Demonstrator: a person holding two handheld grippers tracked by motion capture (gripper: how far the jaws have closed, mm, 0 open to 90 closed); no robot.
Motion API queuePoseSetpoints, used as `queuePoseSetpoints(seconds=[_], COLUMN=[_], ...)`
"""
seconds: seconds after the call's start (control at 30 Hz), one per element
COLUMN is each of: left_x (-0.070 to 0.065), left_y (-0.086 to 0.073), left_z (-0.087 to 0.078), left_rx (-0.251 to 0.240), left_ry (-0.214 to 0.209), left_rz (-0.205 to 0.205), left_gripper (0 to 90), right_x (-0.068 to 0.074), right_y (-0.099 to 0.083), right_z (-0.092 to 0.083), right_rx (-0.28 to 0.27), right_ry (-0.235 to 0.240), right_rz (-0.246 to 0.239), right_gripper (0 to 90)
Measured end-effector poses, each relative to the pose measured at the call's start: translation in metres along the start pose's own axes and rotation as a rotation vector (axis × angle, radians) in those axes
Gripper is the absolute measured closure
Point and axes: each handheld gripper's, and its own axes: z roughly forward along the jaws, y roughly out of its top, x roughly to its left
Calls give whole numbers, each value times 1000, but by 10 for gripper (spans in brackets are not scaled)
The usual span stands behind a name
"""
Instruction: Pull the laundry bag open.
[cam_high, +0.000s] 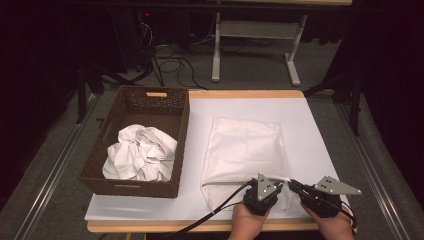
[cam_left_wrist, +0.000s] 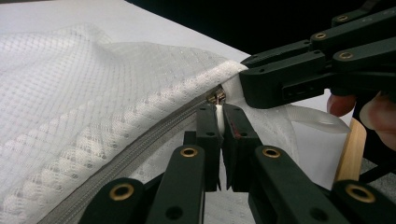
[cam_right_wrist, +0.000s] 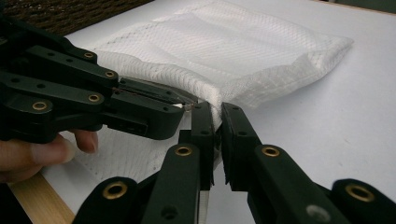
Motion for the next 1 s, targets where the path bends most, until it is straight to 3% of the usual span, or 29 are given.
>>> queuePoseSetpoints(seconds=[0.67, 0.83, 1.0], left_x=[2, 3, 3], left_y=[-2, -2, -2], left_z=[-1, 0, 0], left_rx=[6, 12, 17], left_ry=[7, 2, 8], left_rz=[11, -12, -6], left_gripper=[860, 861, 862], right_x=[2, 2, 2], right_y=[1, 1, 0], right_z=[1, 1, 1], right_rx=[7, 9, 12], right_ry=[3, 8, 12], right_rz=[-10, -10, -8], right_gripper=[865, 868, 870])
